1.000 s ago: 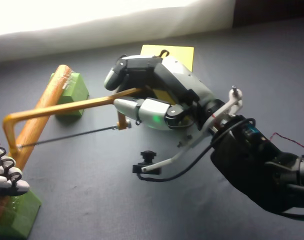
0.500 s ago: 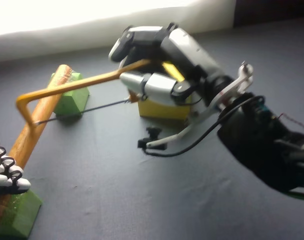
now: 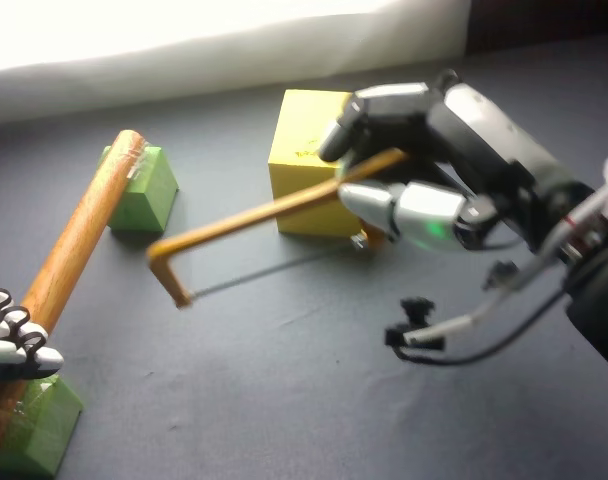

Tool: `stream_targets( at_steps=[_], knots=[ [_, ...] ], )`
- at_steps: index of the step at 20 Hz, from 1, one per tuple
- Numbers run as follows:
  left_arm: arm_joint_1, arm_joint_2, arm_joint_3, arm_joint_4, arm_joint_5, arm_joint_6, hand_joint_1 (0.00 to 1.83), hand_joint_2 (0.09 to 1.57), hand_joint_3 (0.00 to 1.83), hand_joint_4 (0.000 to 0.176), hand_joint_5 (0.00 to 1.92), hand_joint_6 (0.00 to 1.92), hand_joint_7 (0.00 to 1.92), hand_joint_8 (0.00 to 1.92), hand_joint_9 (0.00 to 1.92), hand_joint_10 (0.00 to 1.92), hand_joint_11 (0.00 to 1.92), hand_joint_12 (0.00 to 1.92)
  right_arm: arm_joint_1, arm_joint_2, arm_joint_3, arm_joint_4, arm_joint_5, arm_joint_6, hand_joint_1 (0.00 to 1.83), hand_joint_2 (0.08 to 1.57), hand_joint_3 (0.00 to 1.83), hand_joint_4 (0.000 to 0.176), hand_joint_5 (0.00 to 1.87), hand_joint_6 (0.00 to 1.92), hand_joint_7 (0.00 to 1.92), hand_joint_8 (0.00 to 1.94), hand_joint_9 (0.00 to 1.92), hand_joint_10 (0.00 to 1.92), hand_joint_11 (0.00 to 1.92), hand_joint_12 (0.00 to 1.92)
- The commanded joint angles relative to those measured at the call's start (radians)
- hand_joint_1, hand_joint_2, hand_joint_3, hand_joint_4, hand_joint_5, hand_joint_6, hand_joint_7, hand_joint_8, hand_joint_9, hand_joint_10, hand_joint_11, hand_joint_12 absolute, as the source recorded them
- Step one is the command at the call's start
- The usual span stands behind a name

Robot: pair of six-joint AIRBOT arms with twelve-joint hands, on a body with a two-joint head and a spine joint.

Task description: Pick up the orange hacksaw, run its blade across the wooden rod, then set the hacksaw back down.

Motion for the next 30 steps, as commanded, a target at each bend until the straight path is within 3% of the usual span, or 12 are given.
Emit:
stream_targets(
  at_steps=[1, 4, 6, 11, 12, 17, 19, 21, 23, 26, 30],
  knots=[
    [-0.008, 0.003, 0.008, -0.026, -0.008, 0.005, 0.1, 1.28, 0.0, 0.0, 0.13, 0.0, 0.14, 0.0, 0.15, 0.0, 0.0, 0.37, -0.003, 0.012, -0.013, -0.043, 0.16, 0.027, 1.36, 1.17, 0.0, 0.0, 0.77, 1.07, 0.96, 1.13, 0.8, 1.39, 0.61, 1.2],
    [-0.008, 0.003, 0.009, -0.041, -0.008, 0.016, 0.09, 1.28, 0.0, 0.0, 0.13, 0.0, 0.14, 0.0, 0.14, 0.0, 0.0, 0.34, -0.072, 0.013, -0.05, 0.028, 0.271, 0.023, 1.36, 1.18, 0.0, 0.0, 0.74, 1.1, 0.94, 1.16, 0.78, 1.42, 0.58, 1.24],
    [-0.008, 0.003, 0.009, -0.072, -0.009, 0.044, 0.1, 1.28, 0.0, 0.0, 0.13, 0.0, 0.12, 0.0, 0.13, 0.0, 0.0, 0.32, -0.087, -0.001, -0.06, 0.103, 0.33, -0.049, 1.36, 1.17, 0.0, 0.0, 0.77, 1.07, 0.95, 1.15, 0.79, 1.4, 0.59, 1.22],
    [-0.014, -0.004, 0.016, -0.231, -0.046, 0.2, 0.09, 1.28, 0.0, 0.0, 0.13, 0.0, 0.14, 0.01, 0.15, 0.01, 0.0, 0.37, -0.109, -0.049, -0.051, 0.15, 0.37, -0.136, 1.36, 1.17, 0.0, 0.0, 0.76, 1.07, 0.93, 1.16, 0.8, 1.4, 0.64, 1.19],
    [-0.014, -0.009, 0.022, -0.29, -0.07, 0.264, 0.09, 1.28, 0.0, 0.0, 0.13, 0.0, 0.14, 0.0, 0.15, 0.0, 0.0, 0.36, -0.115, -0.065, -0.051, 0.157, 0.372, -0.133, 1.36, 1.17, 0.0, 0.0, 0.77, 1.07, 0.93, 1.15, 0.81, 1.4, 0.64, 1.19],
    [-0.041, -0.035, 0.06, -0.317, -0.217, 0.282, 0.07, 1.29, 0.0, 0.0, 0.12, 0.0, 0.12, 0.0, 0.12, 0.0, 0.0, 0.32, -0.158, -0.1, -0.058, 0.156, 0.418, -0.119, 1.37, 1.15, 0.0, 0.0, 0.79, 1.03, 1.0, 1.07, 0.85, 1.36, 0.62, 1.2],
    [-0.039, -0.051, 0.079, -0.317, -0.285, 0.29, 0.16, 1.27, 0.0, 0.0, 0.15, 0.01, 0.15, 0.01, 0.15, 0.01, 0.0, 0.38, -0.193, -0.101, -0.066, 0.155, 0.451, -0.107, 1.38, 1.14, 0.0, 0.0, 0.81, 0.99, 1.01, 1.04, 0.87, 1.34, 0.64, 1.19],
    [-0.035, -0.068, 0.101, -0.317, -0.354, 0.307, 0.12, 1.28, 0.0, 0.0, 0.16, 0.0, 0.14, 0.0, 0.13, 0.0, 0.0, 0.33, -0.218, -0.104, -0.07, 0.155, 0.484, -0.098, 1.37, 1.16, 0.0, 0.0, 0.78, 1.05, 0.96, 1.11, 0.83, 1.37, 0.64, 1.2],
    [-0.026, -0.086, 0.123, -0.317, -0.414, 0.321, 0.09, 1.28, 0.0, 0.0, 0.14, 0.0, 0.14, 0.0, 0.13, 0.0, 0.0, 0.32, -0.231, -0.104, -0.069, 0.155, 0.504, -0.096, 1.37, 1.14, 0.0, 0.0, 0.82, 0.99, 0.98, 1.09, 0.87, 1.34, 0.65, 1.2],
    [-0.012, -0.11, 0.151, -0.317, -0.509, 0.342, 0.12, 1.28, 0.0, 0.0, 0.14, 0.0, 0.14, 0.0, 0.14, 0.0, 0.0, 0.31, -0.233, -0.107, -0.071, 0.155, 0.509, -0.096, 1.36, 1.17, 0.0, 0.0, 0.76, 1.09, 0.92, 1.17, 0.82, 1.37, 0.67, 1.18],
    [-0.021, -0.136, 0.173, -0.316, -0.611, 0.343, 0.1, 1.28, 0.0, 0.0, 0.16, 0.0, 0.15, 0.01, 0.17, 0.01, 0.0, 0.43, -0.238, -0.111, -0.078, 0.154, 0.522, -0.099, 1.36, 1.19, 0.0, 0.0, 0.74, 1.14, 0.87, 1.22, 0.78, 1.43, 0.67, 1.19]
  ],
)
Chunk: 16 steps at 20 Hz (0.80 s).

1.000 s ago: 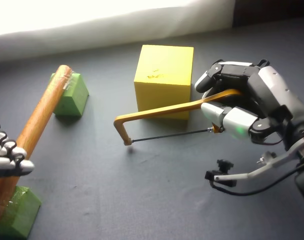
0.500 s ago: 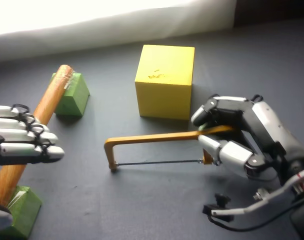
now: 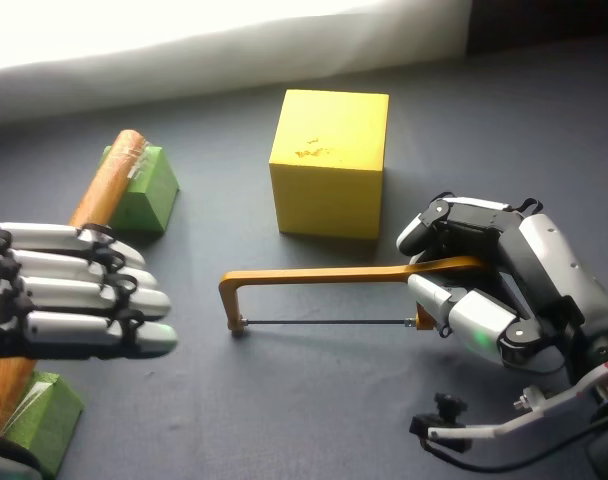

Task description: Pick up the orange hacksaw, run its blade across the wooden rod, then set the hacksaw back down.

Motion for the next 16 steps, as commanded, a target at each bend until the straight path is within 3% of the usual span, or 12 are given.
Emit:
stream_targets(
  at_steps=[1, 2, 3, 4, 5, 6, 7, 8, 9, 10, 12, 16],
  knots=[
    [-0.01, 0.001, 0.007, -0.058, -0.109, 0.004, 0.12, 1.27, 0.0, 0.0, 0.18, 0.01, 0.17, 0.01, 0.17, 0.01, 0.0, 0.43, -0.007, 0.002, -0.007, -0.07, 0.12, 0.018, 1.36, 1.19, 0.0, 0.0, 0.73, 1.18, 0.87, 1.19, 0.78, 1.43, 0.68, 1.2],
    [0.003, -0.003, 0.011, -0.07, -0.145, 0.005, 0.13, 1.27, 0.0, 0.0, 0.18, 0.01, 0.17, 0.01, 0.18, 0.01, 0.0, 0.44, -0.019, 0.002, -0.013, -0.07, 0.136, 0.018, 1.21, 1.2, 0.0, 0.0, 0.8, 1.21, 0.85, 1.23, 0.75, 1.01, 0.66, 1.17],
    [0.007, -0.006, 0.013, -0.078, -0.149, 0.009, 0.13, 1.27, 0.0, 0.0, 0.18, 0.01, 0.17, 0.01, 0.18, 0.01, 0.0, 0.44, -0.027, 0.003, -0.017, -0.07, 0.144, 0.016, 1.21, 1.2, 0.0, 0.0, 0.8, 1.21, 0.85, 1.23, 0.75, 1.01, 0.66, 1.17],
    [0.015, -0.012, 0.019, -0.092, -0.157, 0.014, 0.11, 1.28, 0.0, 0.0, 0.18, 0.01, 0.16, 0.0, 0.17, 0.0, 0.0, 0.43, -0.035, 0.006, -0.022, -0.071, 0.154, 0.016, 1.18, 1.2, 0.0, 0.015, 0.81, 1.24, 0.82, 1.25, 0.78, 0.8, 0.66, 1.16],
    [0.023, -0.014, 0.024, -0.092, -0.166, 0.014, 0.11, 1.28, 0.0, 0.0, 0.16, 0.0, 0.14, 0.0, 0.14, 0.0, 0.0, 0.38, -0.039, 0.007, -0.026, -0.071, 0.16, 0.016, 1.18, 1.19, 0.0, 0.0, 0.86, 1.23, 0.79, 1.23, 0.8, 0.65, 0.67, 1.14],
    [0.031, -0.018, 0.032, -0.092, -0.179, 0.014, 0.11, 1.28, 0.0, 0.0, 0.16, 0.0, 0.14, 0.0, 0.14, 0.0, 0.0, 0.37, -0.045, 0.008, -0.031, -0.071, 0.164, 0.016, 1.19, 1.19, 0.0, 0.0, 0.88, 1.23, 0.79, 1.2, 0.83, 0.55, 0.68, 1.13],
    [0.034, -0.021, 0.037, -0.093, -0.184, 0.014, 0.09, 1.28, 0.0, 0.0, 0.15, 0.0, 0.13, 0.0, 0.14, 0.0, 0.0, 0.38, -0.049, 0.009, -0.034, -0.071, 0.168, 0.016, 1.14, 1.19, 0.0, 0.0, 0.85, 1.2, 0.8, 0.58, 0.83, 0.47, 0.65, 1.12],
    [0.04, -0.024, 0.045, -0.098, -0.189, 0.014, 0.11, 1.27, 0.0, 0.0, 0.16, 0.0, 0.14, 0.0, 0.14, 0.0, 0.0, 0.39, -0.054, 0.01, -0.036, -0.071, 0.171, 0.016, 1.14, 1.16, 0.0, 0.0, 0.87, 1.14, 0.89, 0.24, 0.85, 0.35, 0.63, 1.1],
    [0.046, -0.029, 0.054, -0.122, -0.189, 0.014, 0.12, 1.27, 0.0, 0.0, 0.15, 0.0, 0.13, 0.0, 0.13, 0.0, 0.0, 0.36, -0.056, 0.01, -0.037, -0.072, 0.171, 0.016, 1.14, 1.1, 0.0, 0.0, 0.78, 0.51, 0.88, 0.02, 0.85, 0.17, 0.56, 1.07],
    [0.049, -0.029, 0.056, -0.136, -0.185, 0.014, 0.11, 1.27, 0.0, 0.0, 0.15, 0.0, 0.13, 0.0, 0.13, 0.0, 0.0, 0.36, -0.057, 0.012, -0.037, -0.073, 0.171, 0.017, 1.08, 1.09, 0.0, 0.0, 0.73, 0.19, 0.81, 0.01, 0.82, 0.1, 0.54, 1.05],
    [0.051, -0.025, 0.051, -0.137, -0.193, 0.014, 0.12, 1.28, 0.0, 0.0, 0.15, 0.0, 0.13, 0.0, 0.13, 0.0, 0.0, 0.35, -0.059, 0.013, -0.038, -0.079, 0.171, 0.018, 1.05, 1.09, 0.0, 0.0, 0.69, 0.06, 0.76, 0.0, 0.79, 0.05, 0.51, 1.04],
    [0.053, -0.03, 0.049, -0.145, -0.199, 0.015, 0.09, 1.28, 0.0, 0.0, 0.15, 0.0, 0.14, 0.0, 0.14, 0.01, 0.0, 0.33, -0.058, 0.014, -0.038, -0.085, 0.171, 0.018, 0.77, 1.03, 0.0, 0.0, 0.3, 0.0, 0.37, 0.0, 0.43, 0.0, 0.11, 1.08]
  ],
)
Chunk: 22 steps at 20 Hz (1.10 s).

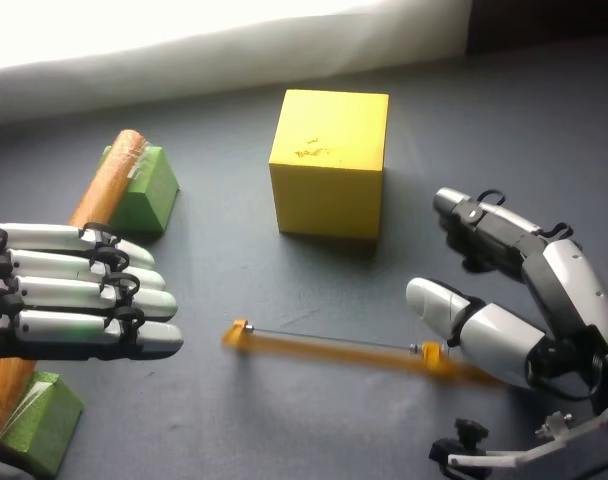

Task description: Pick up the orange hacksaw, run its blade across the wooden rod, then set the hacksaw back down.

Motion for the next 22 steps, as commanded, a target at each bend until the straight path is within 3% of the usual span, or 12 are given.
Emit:
stream_targets(
  at_steps=[1, 3, 5, 9, 15, 17, 18, 19, 20, 21, 22],
  knots=[
    [0.0, -0.001, -0.002, -0.079, -0.082, 0.002, 0.09, 1.28, 0.0, 0.0, 0.15, 0.0, 0.14, 0.0, 0.14, 0.01, 0.0, 0.33, 0.004, 0.007, -0.002, -0.077, 0.106, 0.016, 0.77, 1.03, 0.0, 0.0, 0.3, 0.0, 0.37, 0.0, 0.43, 0.0, 0.11, 1.08],
    [0.007, -0.003, 0.002, -0.079, -0.093, 0.002, 0.08, 1.29, 0.0, 0.0, 0.14, 0.0, 0.13, 0.0, 0.13, 0.0, 0.0, 0.31, 0.006, 0.011, -0.002, -0.078, 0.111, 0.016, 0.67, 0.98, 0.0, 0.0, 0.21, 0.0, 0.25, 0.0, 0.27, 0.0, 0.01, 1.04],
    [0.008, -0.007, 0.007, -0.079, -0.098, 0.002, 0.05, 1.3, 0.0, 0.0, 0.13, 0.0, 0.11, 0.0, 0.11, 0.0, 0.0, 0.24, 0.009, 0.02, -0.002, -0.081, 0.115, 0.018, 0.51, 0.94, 0.0, 0.0, 0.01, 0.0, 0.03, 0.0, 0.07, 0.0, 0.0, 0.7],
    [0.01, -0.009, 0.008, -0.079, -0.108, 0.002, 0.09, 1.29, 0.0, 0.0, 0.15, 0.0, 0.13, 0.0, 0.12, 0.0, 0.0, 0.29, 0.036, 0.069, -0.005, -0.147, 0.068, 0.016, 0.46, 0.89, 0.0, 0.0, 0.0, 0.0, 0.0, 0.0, 0.03, 0.0, 0.0, 0.55],
    [0.023, -0.014, 0.01, -0.08, -0.128, 0.002, 0.08, 1.29, 0.0, 0.0, 0.12, 0.0, 0.11, 0.0, 0.1, 0.0, 0.0, 0.27, 0.16, 0.219, 0.012, -0.394, -0.193, 0.012, 0.48, 0.92, 0.01, 0.0, 0.08, 0.01, 0.09, 0.01, 0.12, 0.02, 0.0, 0.73],
    [0.025, -0.014, 0.011, -0.08, -0.134, 0.002, 0.08, 1.28, 0.0, 0.0, 0.17, 0.01, 0.15, 0.01, 0.13, 0.01, 0.0, 0.32, 0.222, 0.246, 0.06, -0.551, -0.319, 0.078, 0.39, 1.05, 0.0, 0.0, 0.29, 0.01, 0.33, 0.01, 0.36, 0.02, 0.07, 0.98],
    [0.025, -0.015, 0.012, -0.08, -0.138, 0.002, 0.11, 1.28, 0.0, 0.0, 0.23, 0.01, 0.23, 0.01, 0.21, 0.02, 0.0, 0.39, 0.249, 0.253, 0.089, -0.643, -0.362, 0.114, 0.44, 1.09, 0.0, 0.0, 0.56, 0.03, 0.62, 0.03, 0.62, 0.06, 0.35, 1.05],
    [0.025, -0.016, 0.012, -0.08, -0.141, 0.002, 0.13, 1.27, 0.0, 0.0, 0.29, 0.01, 0.29, 0.01, 0.29, 0.01, 0.0, 0.55, 0.278, 0.257, 0.12, -0.739, -0.403, 0.157, 0.44, 1.11, 0.0, 0.0, 0.7, 0.04, 0.74, 0.03, 0.73, 0.07, 0.46, 1.08],
    [0.027, -0.017, 0.014, -0.08, -0.151, 0.002, 0.2, 1.26, 0.0, 0.0, 0.43, 0.01, 0.44, 0.0, 0.43, 0.02, 0.03, 0.8, 0.323, 0.255, 0.173, -0.921, -0.435, 0.231, 0.46, 1.14, 0.0, 0.0, 0.86, 0.05, 0.9, 0.06, 0.86, 0.13, 0.55, 1.2],
    [0.028, -0.018, 0.016, -0.079, -0.155, 0.002, 0.23, 1.27, 0.0, 0.0, 0.63, 0.03, 0.63, 0.03, 0.6, 0.06, 0.11, 0.98, 0.351, 0.254, 0.2, -1.029, -0.455, 0.291, 0.46, 1.16, 0.0, 0.0, 0.99, 0.07, 1.02, 0.13, 0.88, 0.48, 0.62, 1.37],
    [0.029, -0.019, 0.017, -0.079, -0.161, 0.002, 0.23, 1.27, 0.0, 0.0, 0.63, 0.03, 0.63, 0.03, 0.6, 0.06, 0.11, 0.98, 0.368, 0.251, 0.221, -1.107, -0.455, 0.33, 0.46, 1.16, 0.0, 0.0, 0.99, 0.07, 1.02, 0.13, 0.88, 0.48, 0.62, 1.37]
  ],
)
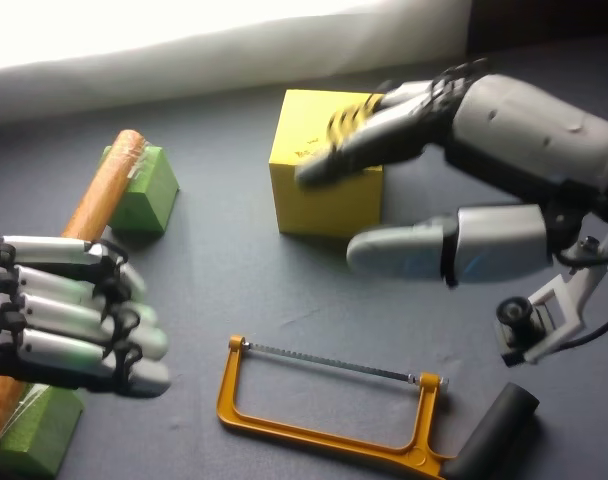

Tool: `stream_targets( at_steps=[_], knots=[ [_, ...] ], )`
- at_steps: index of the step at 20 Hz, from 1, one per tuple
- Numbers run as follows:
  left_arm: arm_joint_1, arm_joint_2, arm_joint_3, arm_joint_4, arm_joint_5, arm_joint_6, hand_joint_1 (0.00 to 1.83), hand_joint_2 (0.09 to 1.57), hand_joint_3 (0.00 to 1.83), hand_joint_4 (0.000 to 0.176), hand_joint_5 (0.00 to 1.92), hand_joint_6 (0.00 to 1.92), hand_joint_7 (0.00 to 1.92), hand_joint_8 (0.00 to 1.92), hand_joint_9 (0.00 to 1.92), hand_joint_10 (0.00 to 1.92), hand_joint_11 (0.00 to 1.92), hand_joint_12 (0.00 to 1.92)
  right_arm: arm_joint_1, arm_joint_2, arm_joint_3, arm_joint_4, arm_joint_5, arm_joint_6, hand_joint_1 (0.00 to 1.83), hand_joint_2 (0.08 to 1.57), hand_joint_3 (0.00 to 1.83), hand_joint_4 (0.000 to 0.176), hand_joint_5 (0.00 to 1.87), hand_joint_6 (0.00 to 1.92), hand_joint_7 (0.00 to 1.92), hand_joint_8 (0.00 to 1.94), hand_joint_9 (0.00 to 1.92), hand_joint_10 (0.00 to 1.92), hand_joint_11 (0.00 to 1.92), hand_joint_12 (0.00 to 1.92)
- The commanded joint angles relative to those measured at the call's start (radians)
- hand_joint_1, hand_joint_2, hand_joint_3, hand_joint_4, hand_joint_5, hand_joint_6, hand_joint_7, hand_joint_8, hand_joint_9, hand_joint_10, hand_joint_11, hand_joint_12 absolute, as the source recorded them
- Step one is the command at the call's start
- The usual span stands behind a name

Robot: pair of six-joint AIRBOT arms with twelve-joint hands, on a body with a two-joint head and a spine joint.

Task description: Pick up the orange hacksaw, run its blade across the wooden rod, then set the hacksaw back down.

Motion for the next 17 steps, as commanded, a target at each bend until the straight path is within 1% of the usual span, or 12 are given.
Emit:
stream_targets(
  at_steps=[1, 2, 3, 4, 5, 6, 7, 8, 11, 12, 13, 17],
  knots=[
    [-0.005, -0.001, 0.003, -0.067, -0.092, -0.001, 0.24, 1.27, 0.0, 0.0, 0.86, 0.08, 0.86, 0.05, 0.82, 0.12, 0.34, 1.06, 0.021, 0.0, 0.008, -0.027, 0.102, 0.027, 0.53, 1.16, 0.0, 0.0, 1.0, 0.22, 1.0, 0.57, 0.89, 0.94, 0.76, 1.51],
    [-0.003, -0.001, 0.002, -0.067, -0.097, -0.001, 0.27, 1.31, 0.0, 0.0, 0.91, 0.72, 1.02, 0.54, 0.92, 0.75, 0.6, 1.42, 0.029, -0.001, 0.015, -0.075, 0.109, 0.036, 0.59, 1.16, 0.0, 0.0, 0.79, 1.09, 0.96, 1.26, 1.0, 1.39, 0.99, 1.61],
    [-0.003, -0.001, 0.002, -0.067, -0.1, -0.001, 0.25, 1.34, 0.0, 0.0, 0.81, 1.18, 0.93, 1.03, 0.85, 1.23, 0.65, 1.64, 0.032, -0.002, 0.019, -0.107, 0.126, 0.022, 0.58, 1.17, 0.0, 0.0, 0.74, 1.37, 0.97, 1.49, 1.0, 1.62, 1.03, 1.75],
    [-0.002, -0.001, 0.002, -0.067, -0.1, -0.001, 0.25, 1.34, 0.0, 0.0, 0.81, 1.18, 0.93, 1.03, 0.85, 1.23, 0.65, 1.64, 0.034, -0.003, 0.02, -0.117, 0.13, 0.018, 0.58, 1.17, 0.0, 0.0, 0.74, 1.37, 0.97, 1.49, 1.0, 1.62, 1.03, 1.75],
    [-0.001, -0.001, 0.002, -0.067, -0.1, -0.001, 0.26, 1.39, 0.0, 0.0, 0.81, 1.84, 0.86, 1.84, 0.88, 1.88, 0.84, 1.91, 0.042, -0.004, 0.024, -0.159, 0.13, 0.026, 0.58, 1.16, 0.0, 0.0, 0.81, 1.87, 1.05, 1.92, 1.19, 1.91, 1.32, 1.91],
    [-0.001, -0.001, 0.004, -0.067, -0.1, -0.001, 0.26, 1.39, 0.0, 0.0, 0.81, 1.84, 0.86, 1.84, 0.88, 1.88, 0.84, 1.91, 0.045, -0.007, 0.032, -0.196, 0.129, 0.055, 0.58, 1.16, 0.0, 0.0, 0.81, 1.87, 1.05, 1.92, 1.19, 1.91, 1.32, 1.91],
    [-0.001, -0.002, 0.006, -0.067, -0.1, -0.001, 0.27, 1.4, 0.0, 0.0, 0.87, 1.9, 0.88, 1.9, 0.93, 1.91, 0.92, 1.92, 0.049, -0.012, 0.043, -0.244, 0.135, 0.081, 0.54, 1.17, 0.0, 0.0, 0.89, 1.91, 1.11, 1.94, 1.27, 1.92, 1.42, 1.92],
    [0.0, -0.003, 0.009, -0.067, -0.101, -0.001, 0.3, 1.39, 0.0, 0.0, 1.02, 1.92, 1.01, 1.92, 1.07, 1.92, 1.12, 1.92, 0.055, -0.018, 0.052, -0.291, 0.136, 0.111, 0.49, 1.22, 0.01, 0.0, 0.93, 1.92, 1.18, 1.94, 1.36, 1.92, 1.58, 1.92],
    [0.006, -0.005, 0.015, -0.067, -0.107, -0.001, 0.25, 1.39, 0.0, 0.0, 1.21, 1.92, 1.26, 1.92, 1.32, 1.92, 1.42, 1.92, 0.071, -0.041, 0.07, -0.396, 0.138, 0.16, 0.34, 1.31, 0.01, 0.0, 1.06, 1.92, 1.26, 1.94, 1.43, 1.92, 1.7, 1.92],
    [0.007, -0.005, 0.016, -0.065, -0.108, -0.001, 0.25, 1.39, 0.0, 0.0, 1.21, 1.92, 1.26, 1.92, 1.32, 1.92, 1.42, 1.92, 0.074, -0.046, 0.073, -0.419, 0.139, 0.16, 0.34, 1.31, 0.01, 0.0, 1.06, 1.92, 1.26, 1.94, 1.43, 1.92, 1.7, 1.92],
    [0.007, -0.007, 0.021, -0.062, -0.11, -0.001, 0.24, 1.4, 0.0, 0.0, 1.26, 1.92, 1.32, 1.92, 1.39, 1.92, 1.5, 1.92, 0.078, -0.056, 0.078, -0.463, 0.137, 0.181, 0.35, 1.35, 0.01, 0.0, 1.13, 1.92, 1.28, 1.94, 1.43, 1.92, 1.7, 1.92],
    [0.008, -0.008, 0.019, -0.062, -0.11, -0.001, 0.24, 1.42, 0.0, 0.0, 1.25, 1.92, 1.31, 1.92, 1.36, 1.92, 1.48, 1.92, 0.077, -0.077, 0.088, -0.582, 0.136, 0.212, 0.4, 1.38, 0.01, 0.0, 1.13, 1.92, 1.27, 1.94, 1.41, 1.92, 1.67, 1.92]
  ],
)
